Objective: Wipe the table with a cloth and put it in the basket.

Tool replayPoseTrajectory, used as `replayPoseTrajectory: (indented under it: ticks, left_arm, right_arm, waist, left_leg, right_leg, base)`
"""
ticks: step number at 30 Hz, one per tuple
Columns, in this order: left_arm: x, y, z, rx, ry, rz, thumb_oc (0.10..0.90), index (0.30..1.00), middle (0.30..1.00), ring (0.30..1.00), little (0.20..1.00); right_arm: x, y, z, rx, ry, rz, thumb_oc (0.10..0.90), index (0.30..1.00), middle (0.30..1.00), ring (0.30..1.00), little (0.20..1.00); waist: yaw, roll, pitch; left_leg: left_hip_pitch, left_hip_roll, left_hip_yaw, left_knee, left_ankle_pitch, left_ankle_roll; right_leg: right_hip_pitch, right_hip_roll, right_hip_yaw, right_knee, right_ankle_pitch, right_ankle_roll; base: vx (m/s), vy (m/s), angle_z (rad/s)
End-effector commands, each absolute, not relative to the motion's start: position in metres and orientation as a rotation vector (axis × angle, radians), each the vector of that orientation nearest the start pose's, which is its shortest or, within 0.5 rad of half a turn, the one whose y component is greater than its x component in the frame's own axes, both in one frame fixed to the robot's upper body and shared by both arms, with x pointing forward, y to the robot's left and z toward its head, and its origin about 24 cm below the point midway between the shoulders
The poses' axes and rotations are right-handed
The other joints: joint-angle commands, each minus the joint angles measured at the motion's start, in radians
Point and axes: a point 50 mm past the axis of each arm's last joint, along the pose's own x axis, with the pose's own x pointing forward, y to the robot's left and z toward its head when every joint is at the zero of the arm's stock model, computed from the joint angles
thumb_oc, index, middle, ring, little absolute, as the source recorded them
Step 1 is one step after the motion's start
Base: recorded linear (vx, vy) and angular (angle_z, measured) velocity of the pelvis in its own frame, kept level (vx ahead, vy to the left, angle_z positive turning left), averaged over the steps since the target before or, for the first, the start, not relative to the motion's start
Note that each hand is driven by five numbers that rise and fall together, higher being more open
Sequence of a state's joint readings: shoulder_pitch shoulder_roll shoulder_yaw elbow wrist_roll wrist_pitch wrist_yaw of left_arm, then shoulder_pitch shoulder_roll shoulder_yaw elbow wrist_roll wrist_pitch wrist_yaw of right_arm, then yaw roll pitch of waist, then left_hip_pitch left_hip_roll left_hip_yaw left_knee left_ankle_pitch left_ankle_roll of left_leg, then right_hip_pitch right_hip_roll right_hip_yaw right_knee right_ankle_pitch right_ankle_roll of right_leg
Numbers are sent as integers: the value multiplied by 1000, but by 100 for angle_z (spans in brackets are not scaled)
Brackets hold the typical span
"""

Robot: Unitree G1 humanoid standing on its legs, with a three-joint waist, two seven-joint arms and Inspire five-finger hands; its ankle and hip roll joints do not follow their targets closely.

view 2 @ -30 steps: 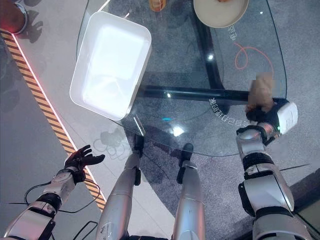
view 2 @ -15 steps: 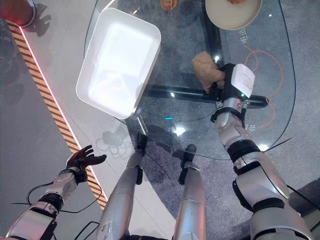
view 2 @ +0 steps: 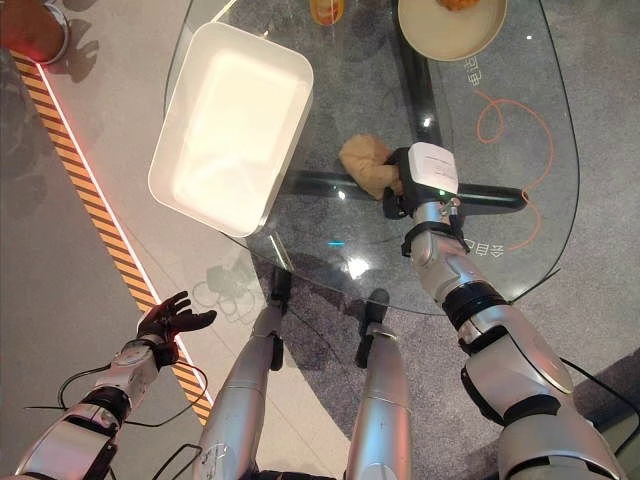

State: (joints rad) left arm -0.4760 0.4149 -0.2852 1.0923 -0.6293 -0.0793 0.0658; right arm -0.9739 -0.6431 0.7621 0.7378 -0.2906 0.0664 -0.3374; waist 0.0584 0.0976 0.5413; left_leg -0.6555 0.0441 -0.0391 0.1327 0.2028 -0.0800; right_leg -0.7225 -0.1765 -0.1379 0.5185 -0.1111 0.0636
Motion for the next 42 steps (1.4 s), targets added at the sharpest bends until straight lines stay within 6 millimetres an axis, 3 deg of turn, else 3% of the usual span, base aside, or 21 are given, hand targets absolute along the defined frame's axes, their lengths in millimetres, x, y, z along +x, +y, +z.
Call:
replayPoseTrajectory:
  ticks: [1,9,25,33,38,42]
  left_arm:
    - [284,270,-42,27,541,318,800,900,900,900,900]
    - [283,269,-44,31,549,318,800,900,900,900,900]
    - [282,273,-44,28,557,323,800,900,900,900,900]
    - [281,273,-45,24,565,323,800,900,900,900,900]
    - [280,273,-47,22,569,322,800,900,900,900,900]
    - [279,270,-49,24,571,319,800,900,900,900,900]
  right_arm:
    - [381,-125,165,-1330,-473,225,100,300,300,300,200]
    - [361,-93,153,-1300,-544,465,100,300,300,300,200]
    - [348,-86,141,-1317,-552,563,100,300,300,300,200]
    - [362,-112,143,-1276,-491,321,100,300,300,300,200]
    - [376,-142,155,-1208,-442,56,100,300,300,300,200]
    - [388,-180,176,-1113,-408,-198,100,300,300,300,200]
  waist:
    - [24,-20,-21]
    - [16,-26,-21]
    - [8,-30,-21]
    - [3,-28,-21]
    - [7,-21,-21]
    - [11,-14,-21]
  left_leg:
    - [27,-72,45,117,-162,50]
    - [29,-72,42,114,-154,43]
    - [38,-65,47,108,-148,40]
    - [37,-63,49,111,-148,41]
    - [35,-59,53,112,-148,44]
    - [31,-56,57,122,-152,47]
  right_leg:
    - [54,32,-32,-160,89,8]
    - [56,35,-28,-157,86,7]
    - [60,28,-26,-160,93,13]
    - [58,26,-21,-156,97,12]
    - [52,24,-21,-149,102,14]
    - [46,23,-20,-141,104,13]
  base:
    - [0,0,0]
    - [0,0,0]
    - [0,0,1]
    - [0,0,0]
    - [0,0,0]
    - [0,0,0]
